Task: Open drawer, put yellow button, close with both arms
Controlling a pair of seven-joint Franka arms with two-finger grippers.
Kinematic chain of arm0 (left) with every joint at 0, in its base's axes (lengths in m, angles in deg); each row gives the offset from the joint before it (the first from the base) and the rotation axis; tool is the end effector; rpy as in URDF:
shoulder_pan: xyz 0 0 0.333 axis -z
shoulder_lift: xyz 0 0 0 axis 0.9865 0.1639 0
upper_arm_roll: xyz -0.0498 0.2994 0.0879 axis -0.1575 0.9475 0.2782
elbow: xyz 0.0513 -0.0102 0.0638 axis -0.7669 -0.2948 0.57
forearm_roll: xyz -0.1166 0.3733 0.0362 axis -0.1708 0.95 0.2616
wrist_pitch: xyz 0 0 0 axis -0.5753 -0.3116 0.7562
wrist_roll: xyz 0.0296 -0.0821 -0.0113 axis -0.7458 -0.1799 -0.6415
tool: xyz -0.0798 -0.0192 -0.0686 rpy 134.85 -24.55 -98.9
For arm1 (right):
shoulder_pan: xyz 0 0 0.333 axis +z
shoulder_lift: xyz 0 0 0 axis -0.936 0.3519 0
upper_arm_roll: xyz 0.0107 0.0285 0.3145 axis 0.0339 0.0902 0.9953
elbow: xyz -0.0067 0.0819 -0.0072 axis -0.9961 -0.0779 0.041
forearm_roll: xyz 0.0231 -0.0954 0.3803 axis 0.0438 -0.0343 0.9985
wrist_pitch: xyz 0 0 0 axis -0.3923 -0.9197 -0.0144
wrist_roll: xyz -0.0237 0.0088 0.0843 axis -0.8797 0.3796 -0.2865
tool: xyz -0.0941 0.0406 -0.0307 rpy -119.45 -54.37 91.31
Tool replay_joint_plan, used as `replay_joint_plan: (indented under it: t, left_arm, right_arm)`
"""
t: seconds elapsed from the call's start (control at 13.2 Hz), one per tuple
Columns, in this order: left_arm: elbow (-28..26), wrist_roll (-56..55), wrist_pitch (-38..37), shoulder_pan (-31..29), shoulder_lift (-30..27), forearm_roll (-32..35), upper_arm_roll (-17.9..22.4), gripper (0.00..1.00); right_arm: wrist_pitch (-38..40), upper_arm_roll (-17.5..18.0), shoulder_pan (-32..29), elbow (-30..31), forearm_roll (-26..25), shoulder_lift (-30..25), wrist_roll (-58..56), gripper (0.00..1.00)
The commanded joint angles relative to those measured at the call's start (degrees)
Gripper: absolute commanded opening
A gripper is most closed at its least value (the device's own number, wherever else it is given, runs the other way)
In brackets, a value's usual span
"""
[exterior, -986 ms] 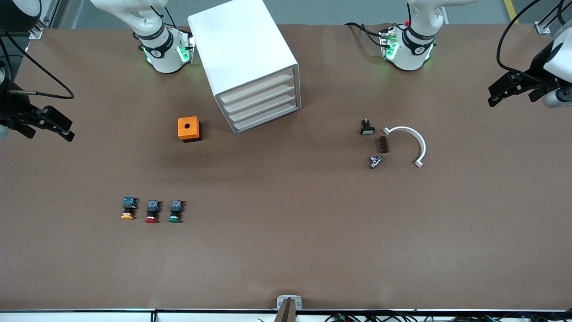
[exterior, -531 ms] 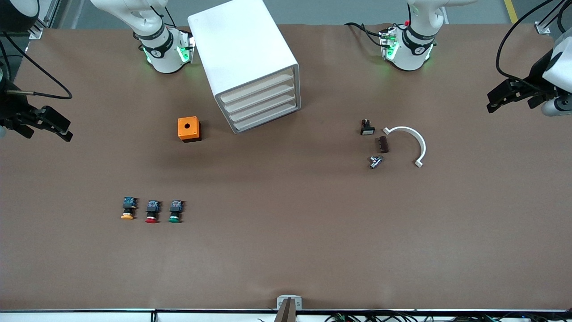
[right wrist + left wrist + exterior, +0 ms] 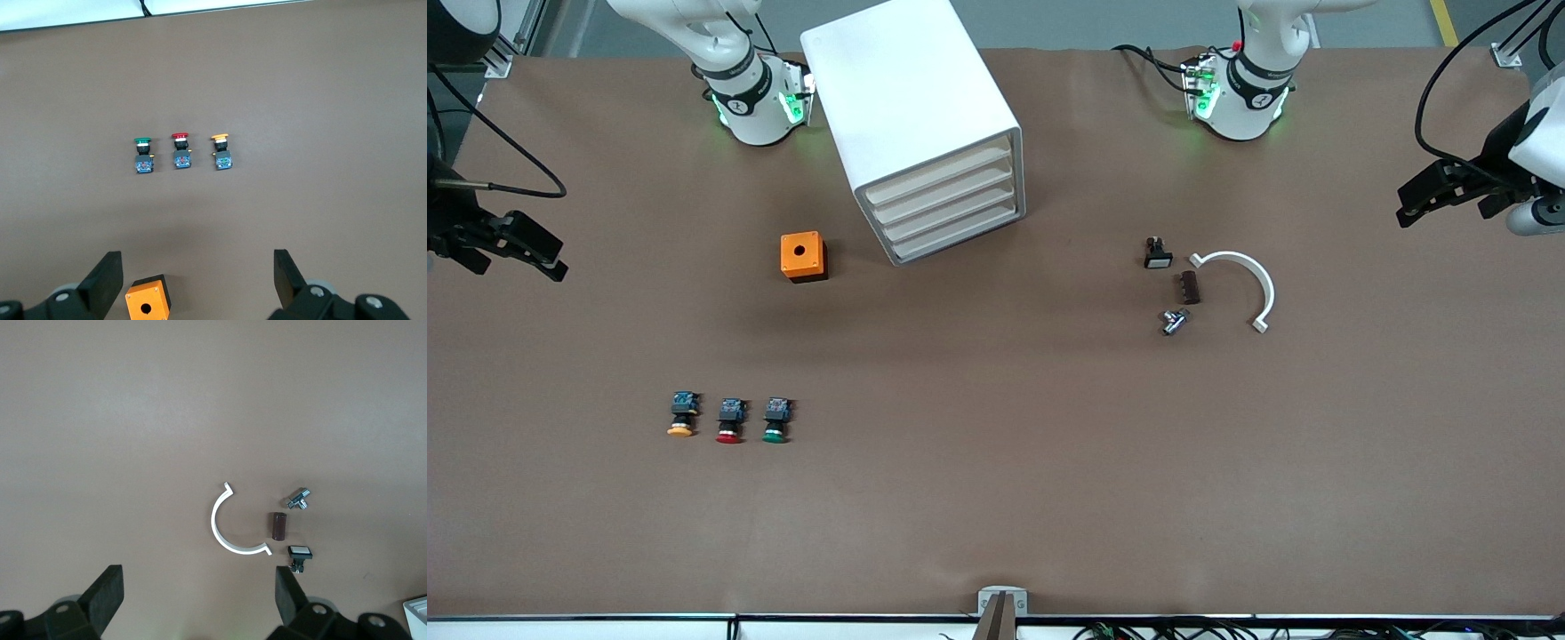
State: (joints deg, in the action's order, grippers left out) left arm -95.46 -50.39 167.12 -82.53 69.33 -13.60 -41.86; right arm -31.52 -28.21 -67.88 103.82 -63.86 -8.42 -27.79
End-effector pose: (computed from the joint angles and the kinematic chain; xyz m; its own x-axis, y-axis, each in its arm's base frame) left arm 0.5274 -0.0311 0.6312 0.9970 0.0778 -0.0020 0.0777 -0.9962 -0.0393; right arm 0.5568 -0.0175 0.6161 0.9840 -0.1093 0.1408 -0.1116 -0.9937 0.0087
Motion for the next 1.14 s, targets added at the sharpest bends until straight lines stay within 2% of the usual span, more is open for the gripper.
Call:
replay_joint_plan:
  t: [0.0, 0.23, 0.45, 0.68, 1.06]
  left_arm:
    - [1.3, 0.8, -1.3, -0.1, 1.2, 0.3, -0.3, 1.00]
    - [1.5, 0.6, -1.3, 0.4, 2.0, 0.4, -0.3, 1.00]
    - [1.6, -0.7, -1.3, 1.4, 5.3, -0.4, -0.3, 1.00]
    - [3.3, -9.4, -1.3, 2.3, 10.9, -5.0, -0.3, 1.00]
    - [6.6, -26.2, -1.3, 7.8, 21.1, -11.8, -0.3, 1.00]
  right_arm:
    - [0.6, 0.7, -1.0, -0.4, -0.1, 0.0, -0.8, 1.00]
    - [0.5, 0.6, -0.7, -0.2, -0.1, 0.0, -0.8, 1.00]
    - [0.4, 0.6, -0.6, -0.2, -0.1, -0.1, -0.8, 1.00]
    - [0.5, 0.5, -0.6, -0.4, -0.2, -0.1, -0.9, 1.00]
    - [0.5, 0.4, -1.0, -0.6, -0.1, 0.0, -1.7, 1.00]
